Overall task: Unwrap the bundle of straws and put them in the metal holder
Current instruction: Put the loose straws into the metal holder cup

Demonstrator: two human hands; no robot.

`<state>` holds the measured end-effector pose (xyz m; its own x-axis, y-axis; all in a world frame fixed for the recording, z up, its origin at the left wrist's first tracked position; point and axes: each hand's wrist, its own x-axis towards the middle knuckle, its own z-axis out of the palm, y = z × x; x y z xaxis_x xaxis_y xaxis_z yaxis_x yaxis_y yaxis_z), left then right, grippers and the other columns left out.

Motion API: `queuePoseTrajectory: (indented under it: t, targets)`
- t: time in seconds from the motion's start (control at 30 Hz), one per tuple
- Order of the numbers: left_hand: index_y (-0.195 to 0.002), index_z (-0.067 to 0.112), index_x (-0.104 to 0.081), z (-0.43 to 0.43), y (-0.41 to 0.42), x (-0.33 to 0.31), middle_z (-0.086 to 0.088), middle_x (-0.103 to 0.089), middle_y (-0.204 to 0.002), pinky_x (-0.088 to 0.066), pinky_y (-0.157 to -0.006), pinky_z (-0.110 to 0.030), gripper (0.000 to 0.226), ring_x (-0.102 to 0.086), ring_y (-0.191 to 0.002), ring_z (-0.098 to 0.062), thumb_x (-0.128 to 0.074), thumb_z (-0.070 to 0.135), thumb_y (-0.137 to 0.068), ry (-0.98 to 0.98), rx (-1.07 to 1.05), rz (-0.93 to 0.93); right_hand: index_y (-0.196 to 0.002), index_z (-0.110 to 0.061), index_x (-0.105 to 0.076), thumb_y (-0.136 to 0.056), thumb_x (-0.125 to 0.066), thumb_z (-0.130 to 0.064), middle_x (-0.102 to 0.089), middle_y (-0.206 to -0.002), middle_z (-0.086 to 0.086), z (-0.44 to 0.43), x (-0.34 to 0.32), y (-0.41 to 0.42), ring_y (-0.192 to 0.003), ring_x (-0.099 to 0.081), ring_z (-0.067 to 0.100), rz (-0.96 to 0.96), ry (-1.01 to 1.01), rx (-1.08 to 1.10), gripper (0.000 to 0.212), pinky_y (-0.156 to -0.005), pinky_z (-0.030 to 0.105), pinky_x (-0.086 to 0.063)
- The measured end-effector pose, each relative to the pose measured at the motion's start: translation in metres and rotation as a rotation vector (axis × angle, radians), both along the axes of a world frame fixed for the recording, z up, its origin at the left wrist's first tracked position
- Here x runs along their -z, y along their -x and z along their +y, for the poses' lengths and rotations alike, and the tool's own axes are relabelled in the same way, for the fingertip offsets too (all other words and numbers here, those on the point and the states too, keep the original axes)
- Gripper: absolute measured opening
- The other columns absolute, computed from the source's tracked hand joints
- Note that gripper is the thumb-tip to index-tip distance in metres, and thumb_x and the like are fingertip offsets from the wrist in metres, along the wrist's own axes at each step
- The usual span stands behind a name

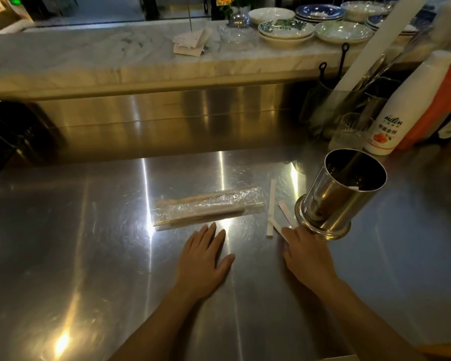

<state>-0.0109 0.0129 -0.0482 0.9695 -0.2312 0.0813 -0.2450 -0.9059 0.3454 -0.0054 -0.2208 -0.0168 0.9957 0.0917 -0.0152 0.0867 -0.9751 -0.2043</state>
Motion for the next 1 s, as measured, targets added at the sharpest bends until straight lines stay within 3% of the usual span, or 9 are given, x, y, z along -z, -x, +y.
queuePoseTrajectory:
  t: [0.1,0.23,0.43,0.57,0.67,0.8,0.9,1.0]
  targets:
    - [-0.141,0.024,-0.030,0.000,-0.001,0.002,-0.004,-0.029,-0.151,-0.002,-0.112,-0.035,0.066,-0.019,-0.141,-0.019,-0.021,0.061,-0.086,0.001,-0.005,0.001,-0.113,-0.016,-0.051,-0.091,-0.044,-0.026,-0.061,-0.103,0.003,0.002,-0.009,-0.009,-0.085,-0.057,0.017,0.055,0.022,-0.003,0.025,-0.063,0.022,-0.034]
    - [-0.139,0.026,-0.033,0.000,0.000,0.005,-0.002,-0.031,-0.150,-0.005,-0.112,-0.033,0.064,-0.018,-0.138,-0.012,-0.023,0.062,-0.087,0.017,-0.021,-0.029,-0.109,-0.011,-0.047,-0.087,-0.043,-0.013,-0.055,-0.109,0.008,0.005,-0.019,-0.018,-0.088,-0.057,0.026,0.092,-0.028,0.099,0.022,-0.063,0.029,-0.038]
    - [-0.141,0.027,-0.029,0.000,-0.002,0.009,-0.001,-0.027,-0.152,-0.004,-0.113,-0.032,0.066,-0.016,-0.140,-0.013,-0.019,0.063,-0.086,0.025,-0.013,-0.029,-0.120,-0.010,-0.044,-0.089,-0.048,-0.016,-0.054,-0.118,0.012,0.004,-0.025,-0.028,-0.095,-0.060,0.030,0.078,-0.085,0.219,0.032,-0.066,0.028,-0.037]
    - [-0.141,0.029,-0.027,0.001,-0.003,0.012,0.001,-0.025,-0.153,-0.003,-0.113,-0.031,0.066,-0.006,-0.136,-0.006,-0.018,0.064,-0.086,0.029,-0.017,-0.034,-0.110,-0.008,-0.048,-0.087,-0.050,-0.011,-0.057,-0.107,0.012,0.009,-0.024,-0.033,-0.091,-0.061,0.031,0.160,-0.052,0.239,0.023,-0.067,0.035,-0.045]
    - [-0.141,0.029,-0.026,0.002,-0.003,0.012,0.001,-0.025,-0.153,-0.002,-0.113,-0.031,0.066,-0.004,-0.136,-0.005,-0.018,0.064,-0.086,0.028,-0.010,-0.031,-0.103,-0.012,-0.045,-0.087,-0.051,-0.022,-0.049,-0.087,0.003,0.010,-0.023,-0.034,-0.075,-0.055,0.023,0.198,-0.086,0.196,0.020,-0.056,0.028,-0.038]
    - [-0.141,0.029,-0.028,0.002,-0.002,0.010,0.001,-0.026,-0.153,-0.002,-0.113,-0.031,0.067,-0.009,-0.138,-0.007,-0.017,0.065,-0.085,0.025,-0.010,-0.030,-0.106,-0.016,-0.040,-0.088,-0.051,-0.025,-0.045,-0.076,-0.004,0.008,-0.020,-0.035,-0.058,-0.042,0.009,0.254,-0.043,0.111,0.023,-0.043,0.022,-0.026]
    - [-0.141,0.028,-0.028,0.001,-0.002,0.008,0.001,-0.026,-0.152,-0.003,-0.113,-0.031,0.068,-0.014,-0.140,-0.011,-0.017,0.065,-0.085,0.027,-0.009,-0.023,-0.091,-0.018,-0.041,-0.089,-0.050,-0.020,-0.041,-0.069,-0.007,0.005,-0.025,-0.039,-0.058,-0.044,0.006,0.340,-0.136,0.057,0.009,-0.045,0.019,-0.028]
    - [-0.140,0.027,-0.030,0.001,-0.002,0.008,0.000,-0.028,-0.152,-0.006,-0.113,-0.033,0.068,-0.018,-0.140,-0.015,-0.018,0.065,-0.084,0.046,-0.009,-0.020,-0.070,-0.023,-0.037,-0.089,-0.047,-0.014,-0.047,-0.066,-0.003,0.004,-0.035,-0.045,-0.055,-0.046,0.009,0.404,-0.265,0.034,0.023,-0.046,0.019,-0.033]
